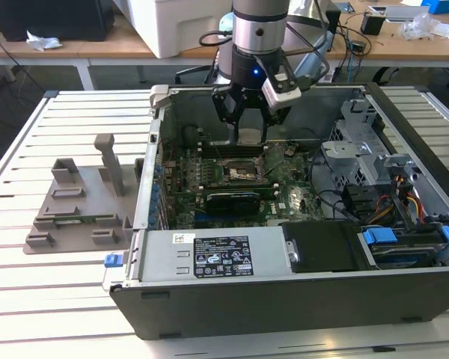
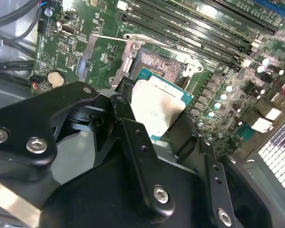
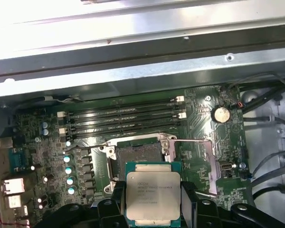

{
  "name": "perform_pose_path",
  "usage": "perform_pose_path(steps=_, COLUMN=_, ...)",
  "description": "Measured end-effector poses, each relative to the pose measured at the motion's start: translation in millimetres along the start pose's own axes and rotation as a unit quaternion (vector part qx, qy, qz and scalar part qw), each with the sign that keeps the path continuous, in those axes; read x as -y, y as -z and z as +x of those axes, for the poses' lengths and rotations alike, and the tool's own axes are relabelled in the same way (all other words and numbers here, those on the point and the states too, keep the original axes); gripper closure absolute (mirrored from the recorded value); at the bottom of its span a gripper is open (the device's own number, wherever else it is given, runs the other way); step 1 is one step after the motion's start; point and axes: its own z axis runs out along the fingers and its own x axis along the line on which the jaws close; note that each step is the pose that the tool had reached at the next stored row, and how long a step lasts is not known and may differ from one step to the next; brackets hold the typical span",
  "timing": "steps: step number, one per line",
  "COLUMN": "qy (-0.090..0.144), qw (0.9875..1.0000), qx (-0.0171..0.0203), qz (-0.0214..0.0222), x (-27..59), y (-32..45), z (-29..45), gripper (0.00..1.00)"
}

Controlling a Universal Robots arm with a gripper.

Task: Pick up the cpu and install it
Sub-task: 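Place the cpu into insertion slot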

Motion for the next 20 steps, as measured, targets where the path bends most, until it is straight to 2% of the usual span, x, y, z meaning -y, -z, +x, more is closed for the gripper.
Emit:
perform_pose_path(steps=6, qy=-0.038, qw=0.9993, qx=0.0003, qz=0.0015, x=0.0, y=0.0, z=0.0, gripper=0.45)
perform_pose_path(steps=8, qy=-0.056, qw=0.9984, qx=0.0004, qz=0.0021, x=0.0, y=0.0, z=0.0, gripper=0.45)
perform_pose_path(steps=10, qy=-0.082, qw=0.9966, qx=0.0006, qz=0.0028, x=0.0, y=0.0, z=0.0, gripper=0.45)
perform_pose_path(steps=11, qy=-0.087, qw=0.9962, qx=0.0006, qz=0.0029, x=0.0, y=0.0, z=0.0, gripper=0.45)
perform_pose_path(steps=12, qy=-0.097, qw=0.9953, qx=0.0006, qz=0.0031, x=0.0, y=0.0, z=0.0, gripper=0.45)
perform_pose_path(steps=17, qy=-0.125, qw=0.9921, qx=0.0008, qz=0.0039, x=0.0, y=0.0, z=0.0, gripper=0.45)
perform_pose_path(steps=20, qy=-0.143, qw=0.9897, qx=0.0009, qz=0.0043, x=0.0, y=0.0, z=0.0, gripper=0.45)
